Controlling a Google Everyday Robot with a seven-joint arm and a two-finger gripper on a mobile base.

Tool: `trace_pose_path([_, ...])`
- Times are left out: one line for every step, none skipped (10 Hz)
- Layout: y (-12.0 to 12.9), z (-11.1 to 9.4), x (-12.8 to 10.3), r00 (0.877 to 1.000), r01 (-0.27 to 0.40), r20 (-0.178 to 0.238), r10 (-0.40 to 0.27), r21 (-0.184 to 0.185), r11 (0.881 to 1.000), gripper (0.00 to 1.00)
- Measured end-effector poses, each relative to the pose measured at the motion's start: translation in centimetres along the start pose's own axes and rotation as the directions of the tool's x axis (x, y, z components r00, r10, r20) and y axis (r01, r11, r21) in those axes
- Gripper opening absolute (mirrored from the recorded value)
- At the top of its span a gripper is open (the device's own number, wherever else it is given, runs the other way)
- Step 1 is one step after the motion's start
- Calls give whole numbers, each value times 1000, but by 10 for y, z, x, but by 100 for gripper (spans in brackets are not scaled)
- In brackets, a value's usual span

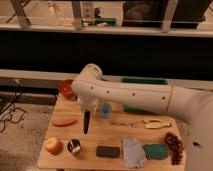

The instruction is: Wipe red bowl with brush

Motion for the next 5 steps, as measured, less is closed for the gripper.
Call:
trace_pose_path([3,0,-4,1000,-5,2,5,-4,1000,19])
trace_pose_path([5,2,-9,1000,-8,8,8,-7,1000,19])
trace_pose_path([7,5,-12,1000,-13,16,13,-8,1000,19])
trace_pose_path([9,7,-14,1000,-17,20,17,-9,1000,19])
trace_pose_path([13,10,-16,999,-22,26,23,-11,1000,19])
